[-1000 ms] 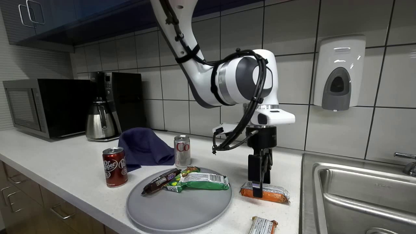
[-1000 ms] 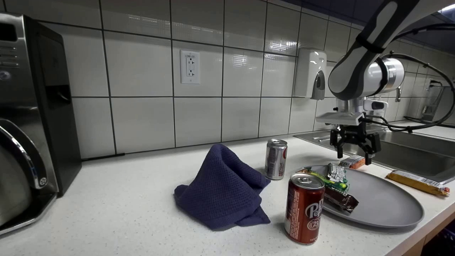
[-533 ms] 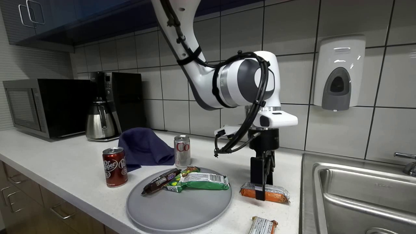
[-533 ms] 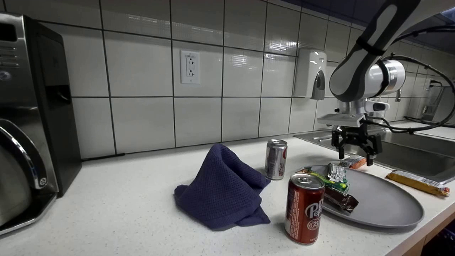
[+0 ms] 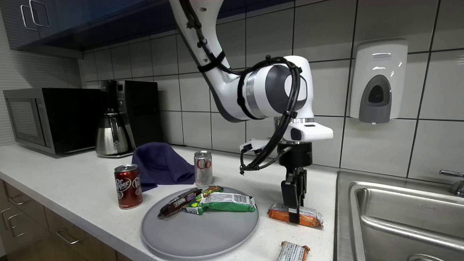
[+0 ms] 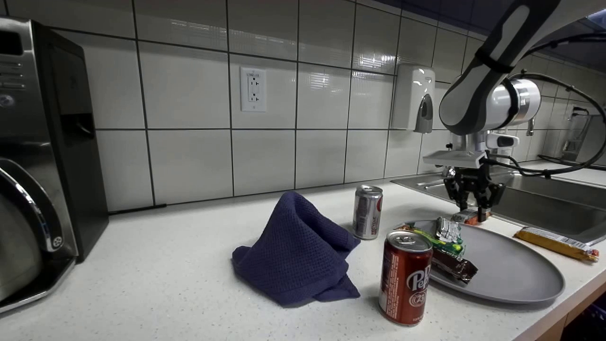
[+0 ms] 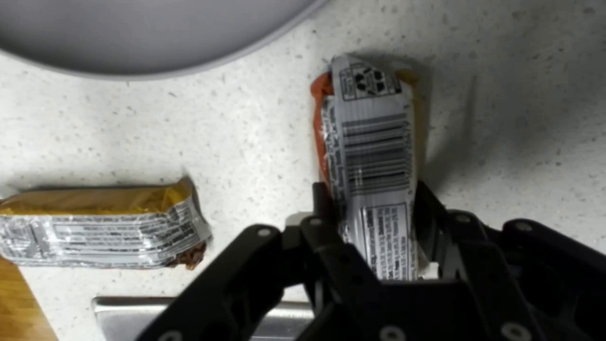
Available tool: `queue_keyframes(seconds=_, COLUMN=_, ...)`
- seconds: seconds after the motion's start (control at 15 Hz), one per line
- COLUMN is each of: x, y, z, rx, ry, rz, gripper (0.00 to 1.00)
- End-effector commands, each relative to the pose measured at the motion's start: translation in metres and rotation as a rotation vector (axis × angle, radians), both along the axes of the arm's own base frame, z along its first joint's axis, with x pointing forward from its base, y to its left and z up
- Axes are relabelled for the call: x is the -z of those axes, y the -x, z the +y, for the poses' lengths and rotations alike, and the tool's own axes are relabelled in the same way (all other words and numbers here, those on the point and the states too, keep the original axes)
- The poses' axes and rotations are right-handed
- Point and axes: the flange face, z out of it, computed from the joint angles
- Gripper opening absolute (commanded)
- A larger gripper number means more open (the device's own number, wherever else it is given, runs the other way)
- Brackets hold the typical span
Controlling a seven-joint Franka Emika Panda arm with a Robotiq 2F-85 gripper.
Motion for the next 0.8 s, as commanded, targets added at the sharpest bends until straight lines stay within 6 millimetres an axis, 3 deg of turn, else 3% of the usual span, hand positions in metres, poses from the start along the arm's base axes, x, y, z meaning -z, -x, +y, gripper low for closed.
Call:
queue_keyframes(seconds=0.0, x=-0.010, y=0.003, z=-0.003, rx=-0.010, ry=-0.006, rz=-0.006, gripper=0.19)
queue_keyframes(seconds=0.27, x=-0.021, y=0.008, z=-0.001, rx=-0.022, ry=-0.011, rz=-0.014, gripper=0.19)
queue_keyframes(seconds=0.73, x=-0.056, y=0.027, z=0.011, rx=-0.119, ry=-0.039, rz=-0.043, gripper=0.19)
